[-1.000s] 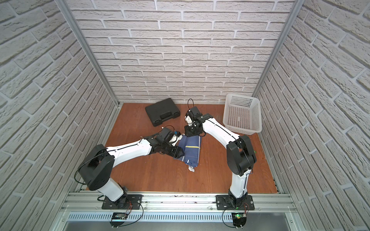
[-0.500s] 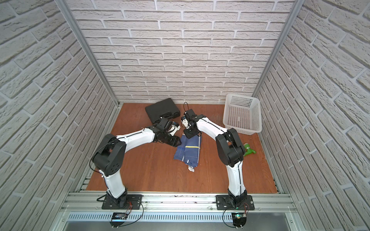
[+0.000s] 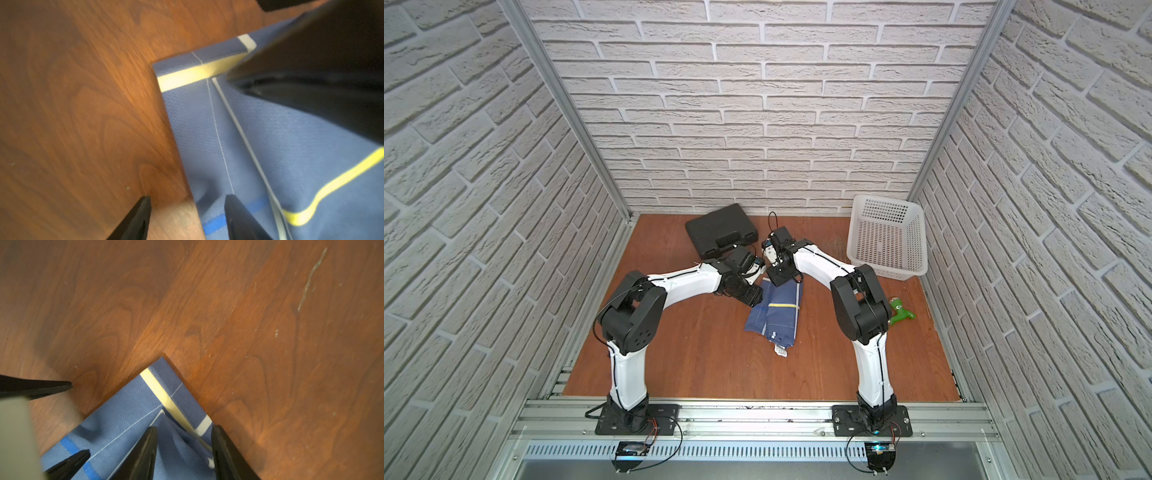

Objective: Roll up the pillowcase
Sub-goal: Roll the pillowcase at the center of the board.

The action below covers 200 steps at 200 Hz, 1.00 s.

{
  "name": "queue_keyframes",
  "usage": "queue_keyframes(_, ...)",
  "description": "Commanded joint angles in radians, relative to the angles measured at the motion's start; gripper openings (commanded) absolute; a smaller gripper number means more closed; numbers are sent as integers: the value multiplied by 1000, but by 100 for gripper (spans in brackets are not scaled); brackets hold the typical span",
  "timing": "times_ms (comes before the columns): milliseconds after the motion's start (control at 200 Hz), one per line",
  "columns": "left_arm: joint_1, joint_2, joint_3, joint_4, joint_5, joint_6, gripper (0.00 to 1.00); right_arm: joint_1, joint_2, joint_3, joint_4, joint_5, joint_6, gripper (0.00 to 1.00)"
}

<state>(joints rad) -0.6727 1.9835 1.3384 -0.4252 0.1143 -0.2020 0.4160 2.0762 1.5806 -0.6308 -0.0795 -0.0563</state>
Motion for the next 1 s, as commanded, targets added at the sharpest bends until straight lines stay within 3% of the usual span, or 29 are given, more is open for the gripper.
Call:
queue_keyframes(0, -17, 15, -5, 9, -59, 4, 61, -28, -11, -26, 23, -105, 3, 46)
queue_keyframes(370, -31, 37, -19, -30, -114, 13, 61, -37, 41, -16, -10, -132, -47, 42)
queue_keyframes(690, -34, 53, -25, -52, -106, 12, 60, -60, 0, -22, -18, -170, -26, 10)
queue_keyframes(995, -36, 82, -13, -105, -119, 10, 57, -82, -85, -99, 16, -123, 3, 10)
